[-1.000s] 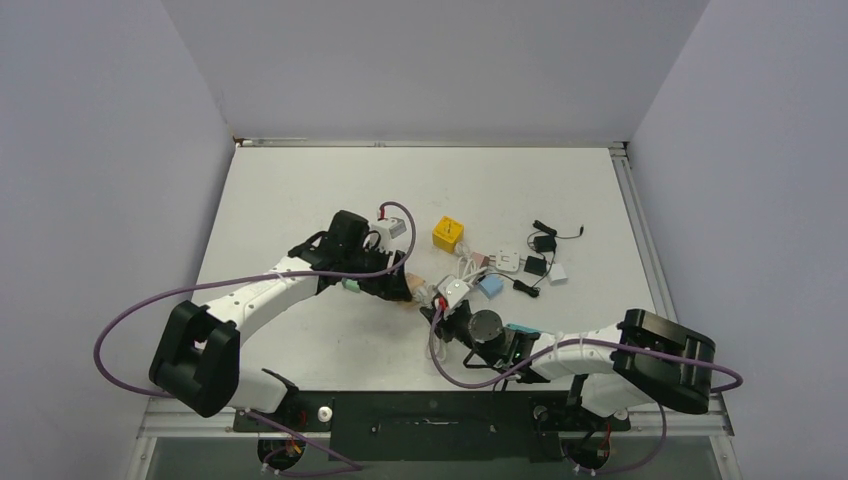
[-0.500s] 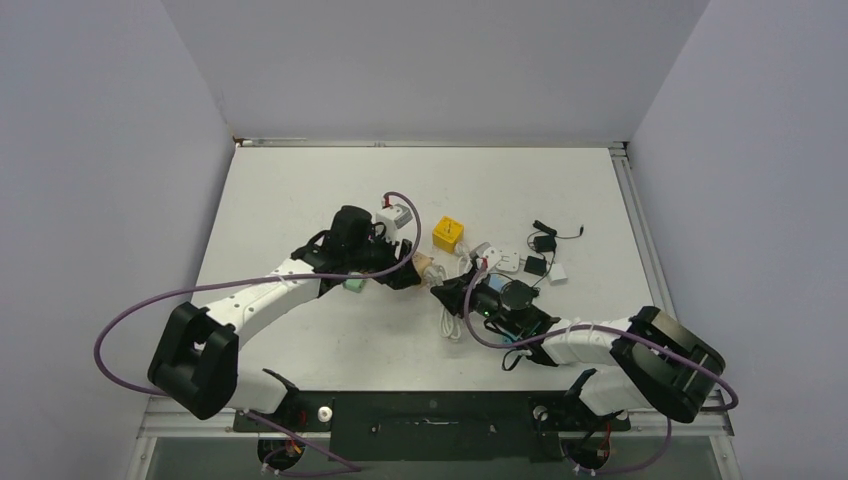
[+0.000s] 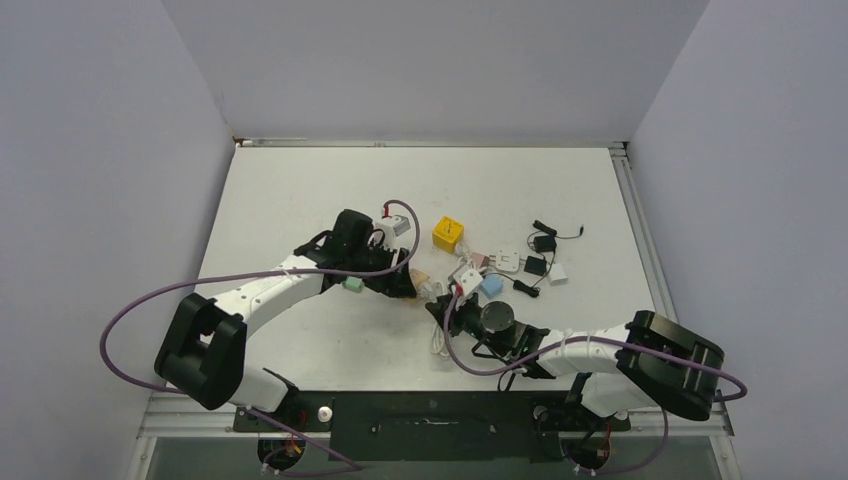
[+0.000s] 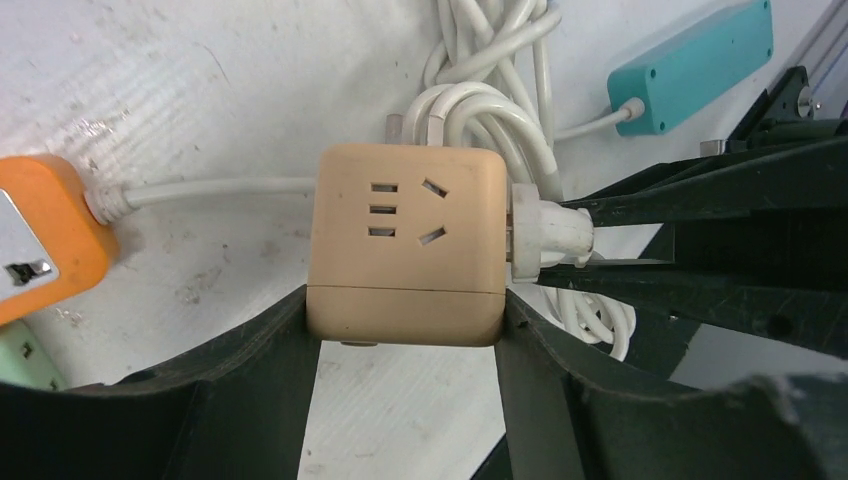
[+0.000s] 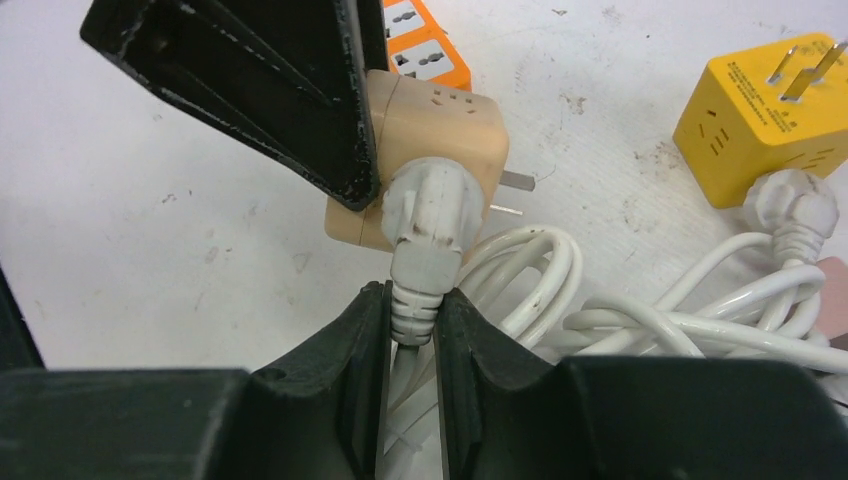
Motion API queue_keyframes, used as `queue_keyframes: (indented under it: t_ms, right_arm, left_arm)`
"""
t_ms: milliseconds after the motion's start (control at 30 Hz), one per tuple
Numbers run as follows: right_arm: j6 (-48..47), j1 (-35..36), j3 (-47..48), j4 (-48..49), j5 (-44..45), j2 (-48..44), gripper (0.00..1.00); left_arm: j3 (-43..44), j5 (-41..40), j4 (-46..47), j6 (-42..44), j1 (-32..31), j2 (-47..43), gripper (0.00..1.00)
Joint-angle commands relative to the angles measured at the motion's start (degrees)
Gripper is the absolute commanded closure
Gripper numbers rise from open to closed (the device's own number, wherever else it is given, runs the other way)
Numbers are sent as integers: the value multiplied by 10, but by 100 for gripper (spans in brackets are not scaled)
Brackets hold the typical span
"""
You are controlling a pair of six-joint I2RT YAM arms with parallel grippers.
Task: Pull the plug off the socket
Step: Remove the plug from the socket.
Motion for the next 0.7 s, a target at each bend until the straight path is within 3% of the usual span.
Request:
queue_keyframes:
  t_ms: [0, 233, 500, 667]
  right_arm:
    - [-104, 87, 40, 40, 101, -40, 95]
    - [-85, 89, 37, 45, 128, -42, 95]
    - [121, -138, -12, 129, -104, -32, 95]
    - [114, -140, -3, 126, -123, -19, 95]
  left_arm:
    - [14, -112, -3, 7, 48, 15, 100]
    - [17, -106, -3, 13, 47, 17, 100]
    - [-1, -73, 29, 58, -8, -17, 100]
    - [3, -88, 22, 56, -11, -13, 100]
